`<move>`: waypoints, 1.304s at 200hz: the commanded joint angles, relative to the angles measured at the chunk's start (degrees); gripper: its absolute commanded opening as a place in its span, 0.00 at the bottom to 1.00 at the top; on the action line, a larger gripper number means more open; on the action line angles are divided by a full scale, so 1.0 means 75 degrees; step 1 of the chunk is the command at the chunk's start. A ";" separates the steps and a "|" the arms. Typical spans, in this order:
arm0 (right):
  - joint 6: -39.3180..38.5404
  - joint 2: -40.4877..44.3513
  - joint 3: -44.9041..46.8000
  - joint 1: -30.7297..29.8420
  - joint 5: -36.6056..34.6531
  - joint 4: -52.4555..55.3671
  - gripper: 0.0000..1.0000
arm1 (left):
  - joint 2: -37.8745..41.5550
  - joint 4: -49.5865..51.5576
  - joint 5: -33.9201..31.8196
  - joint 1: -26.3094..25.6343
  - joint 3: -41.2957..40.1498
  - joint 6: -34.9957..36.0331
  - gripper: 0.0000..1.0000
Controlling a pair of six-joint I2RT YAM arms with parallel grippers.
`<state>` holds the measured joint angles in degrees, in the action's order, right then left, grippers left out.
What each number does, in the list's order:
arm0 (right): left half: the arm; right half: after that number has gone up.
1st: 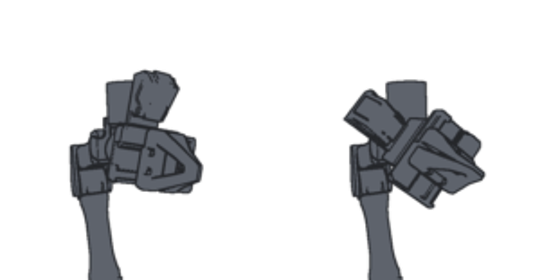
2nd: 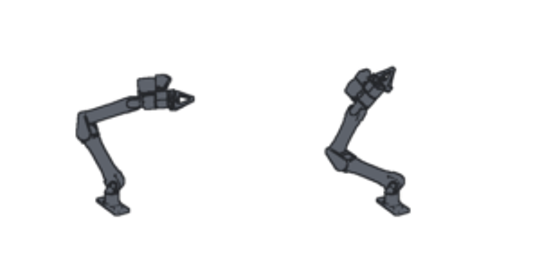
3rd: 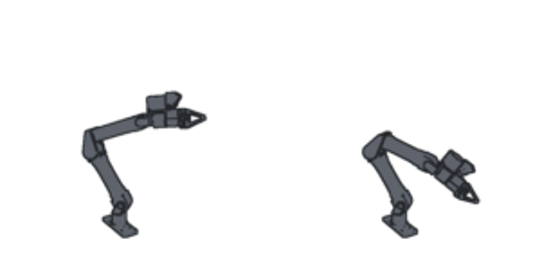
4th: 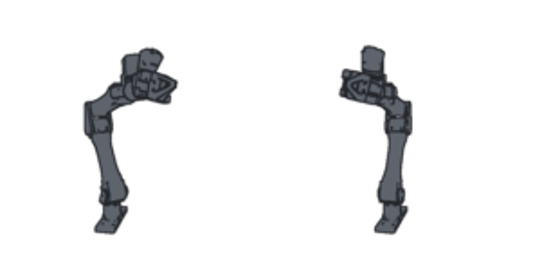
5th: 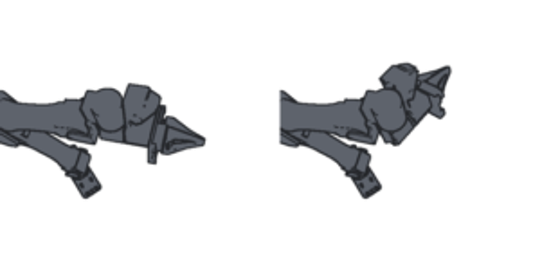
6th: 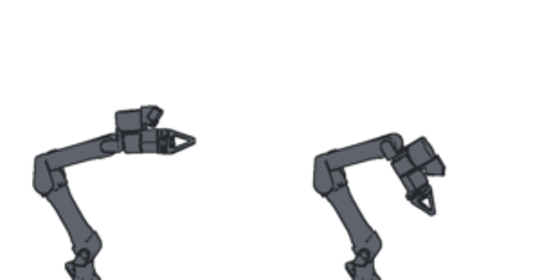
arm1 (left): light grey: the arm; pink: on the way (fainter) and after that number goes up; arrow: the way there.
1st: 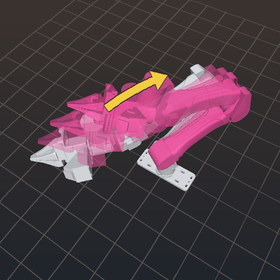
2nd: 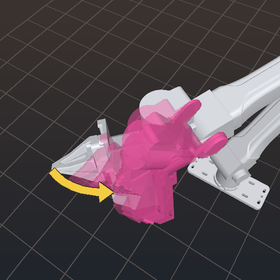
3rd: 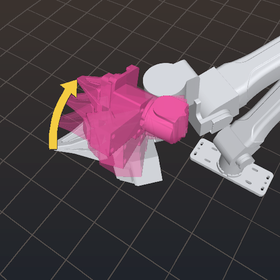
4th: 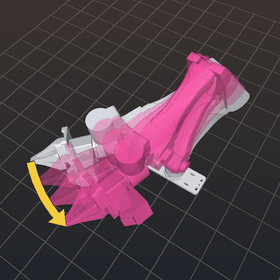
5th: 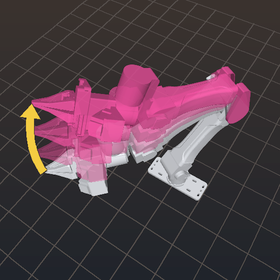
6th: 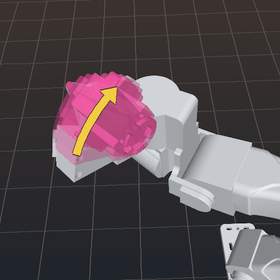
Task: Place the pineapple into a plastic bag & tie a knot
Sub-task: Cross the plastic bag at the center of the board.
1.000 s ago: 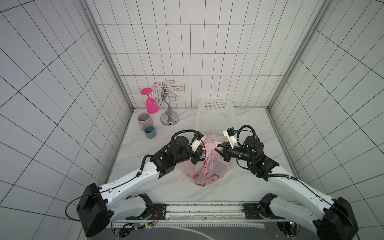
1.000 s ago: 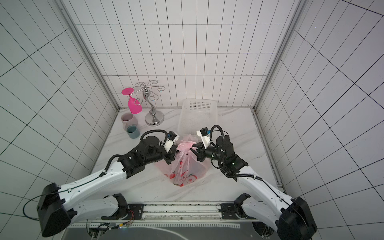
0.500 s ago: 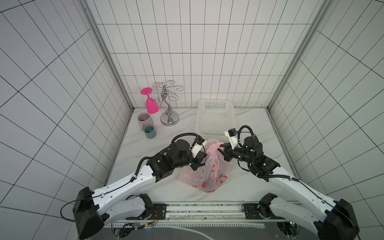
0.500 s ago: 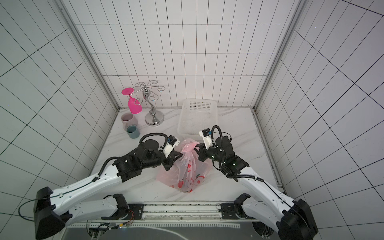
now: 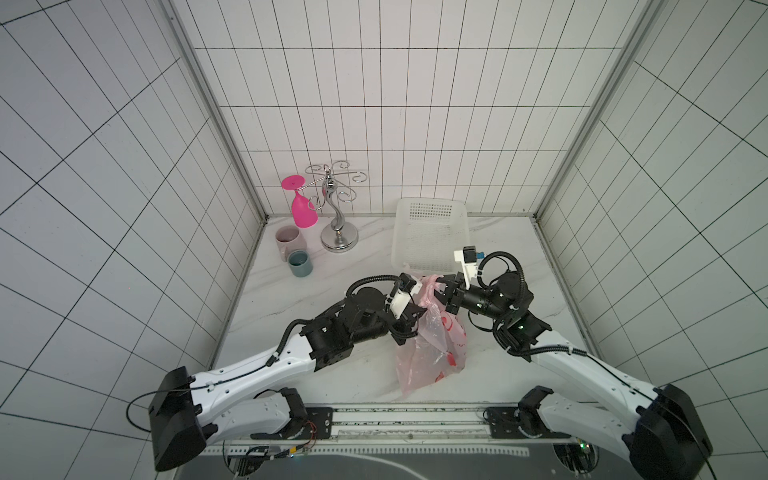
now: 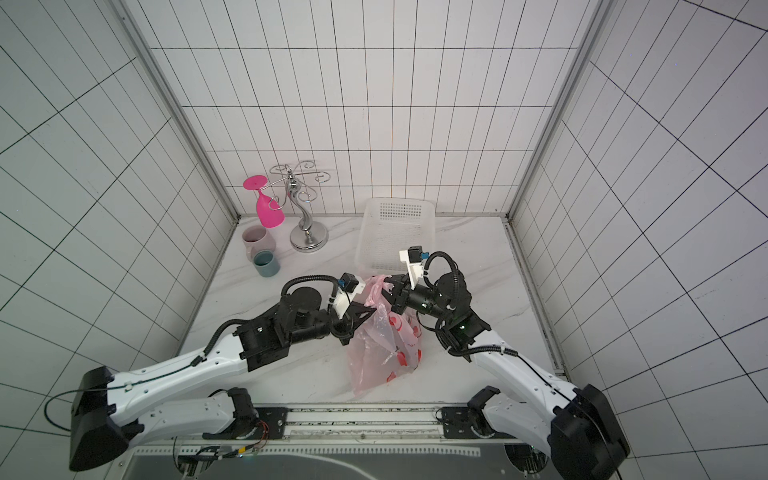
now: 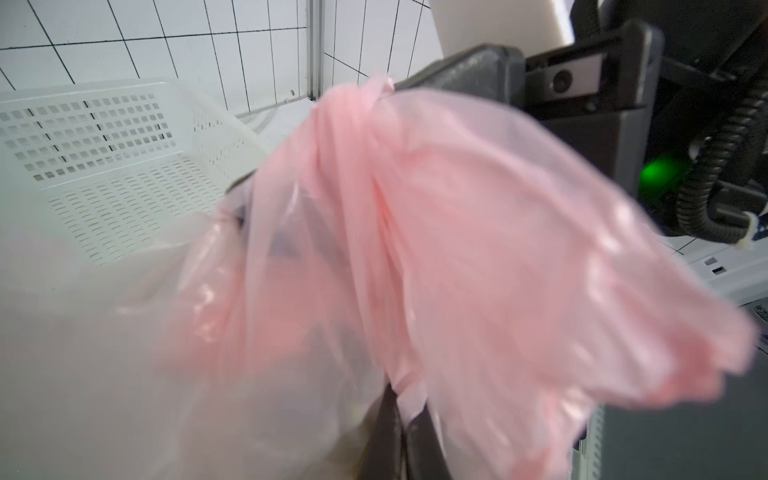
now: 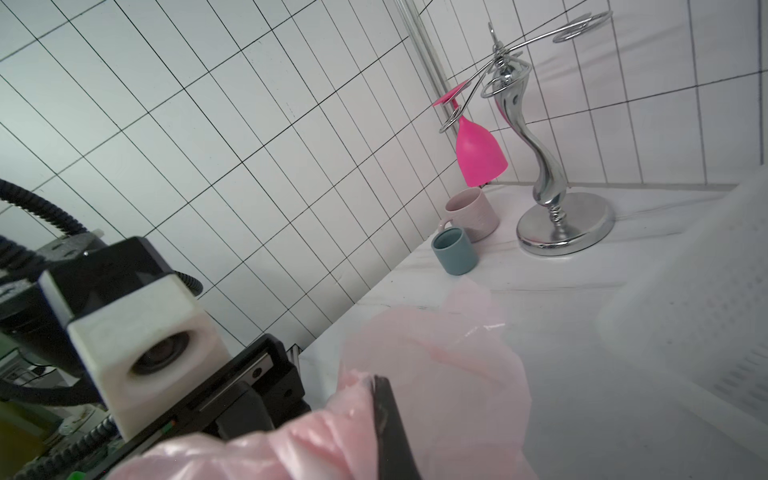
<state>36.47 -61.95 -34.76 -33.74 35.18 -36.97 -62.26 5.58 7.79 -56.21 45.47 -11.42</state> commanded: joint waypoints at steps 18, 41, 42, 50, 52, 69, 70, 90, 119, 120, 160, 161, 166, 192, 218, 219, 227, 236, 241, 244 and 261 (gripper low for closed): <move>0.1372 -0.0371 0.0284 0.0030 0.0352 -0.2929 0.00 | 0.0394 -0.0783 0.0167 -0.0145 -0.0578 -0.0249 0.00; 0.2009 -0.0686 0.0369 0.0033 0.0386 -0.3683 0.00 | 0.0415 -0.1005 0.0151 -0.0141 -0.0706 -0.0278 0.00; 0.2042 -0.0707 0.0369 0.0033 0.0402 -0.3718 0.00 | 0.0415 -0.1004 0.0142 -0.0138 -0.0712 -0.0280 0.00; 0.2319 -0.0845 0.0330 0.0017 0.0522 -0.4094 0.00 | 0.0392 -0.1026 0.0074 -0.0146 -0.0757 -0.0283 0.00; 0.2376 -0.0889 0.0304 0.0018 0.0574 -0.4164 0.00 | 0.0391 -0.1023 0.0045 -0.0138 -0.0755 -0.0288 0.00; 0.2702 -0.1152 0.0010 0.0012 0.1072 -0.4422 0.00 | 0.0435 -0.0932 -0.0449 -0.0135 -0.0831 -0.0435 0.00; 0.2716 -0.1168 -0.0004 0.0017 0.1097 -0.4422 0.00 | 0.0443 -0.0932 -0.0480 -0.0135 -0.0840 -0.0441 0.00; 0.2984 -0.1261 -0.0117 0.0021 0.1486 -0.4641 0.00 | 0.0603 -0.1072 -0.0795 -0.0117 -0.1004 -0.0481 0.00; 0.2763 -0.0964 0.0123 0.0017 0.0811 -0.4604 0.00 | 0.0746 -0.1600 -0.0279 -0.0111 -0.1286 -0.0531 0.00; 0.2666 -0.0924 0.0153 0.0020 0.0704 -0.4520 0.00 | 0.0750 -0.1623 -0.0231 -0.0111 -0.1290 -0.0529 0.00; 0.1249 -0.0377 0.0146 0.0006 -0.0983 -0.2658 0.00 | 0.0677 -0.1999 0.0449 -0.0198 -0.1378 -0.0757 0.00; 0.1211 -0.0371 0.0135 0.0008 -0.1015 -0.2620 0.00 | 0.0680 -0.2005 0.0449 -0.0202 -0.1377 -0.0760 0.00; 0.1087 -0.0356 0.0085 0.0003 -0.1184 -0.2387 0.00 | 0.0693 -0.2021 0.0443 -0.0216 -0.1380 -0.0753 0.00; 0.0907 -0.0469 0.0011 0.0010 -0.1699 -0.2087 0.00 | 0.0720 -0.2048 0.0504 -0.0240 -0.1295 -0.0716 0.00; 0.0780 -0.0552 -0.0211 -0.0045 -0.1756 -0.1889 0.00 | 0.0691 -0.1985 0.0612 -0.0264 -0.1126 -0.0642 0.00; 0.0765 -0.0552 -0.0225 -0.0047 -0.1764 -0.1860 0.00 | 0.0693 -0.1986 0.0618 -0.0264 -0.1128 -0.0638 0.00; 0.0587 -0.0541 -0.0321 -0.0084 -0.1834 -0.1636 0.00 | 0.0706 -0.1978 0.0636 -0.0267 -0.1097 -0.0623 0.00; 0.0348 -0.0517 -0.0456 -0.0107 -0.1931 -0.1292 0.00 | 0.0710 -0.1915 0.0597 -0.0283 -0.1039 -0.0573 0.00; 0.0191 -0.0506 -0.0554 -0.0121 -0.1973 -0.1036 0.00 | 0.0719 -0.1838 0.0565 -0.0298 -0.0997 -0.0536 0.00; 0.0077 -0.0505 -0.0604 -0.0125 -0.2006 -0.0854 0.00 | 0.0737 -0.1804 0.0531 -0.0299 -0.0971 -0.0514 0.00; -0.0396 -0.0495 -0.0839 -0.0140 -0.2211 -0.0095 0.00 | 0.0839 -0.1599 0.0421 -0.0311 -0.0822 -0.0369 0.00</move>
<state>39.27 -66.54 -34.02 -35.33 27.92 -42.11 -57.17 -8.36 6.00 -56.60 36.56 -15.59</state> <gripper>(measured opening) 0.050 0.047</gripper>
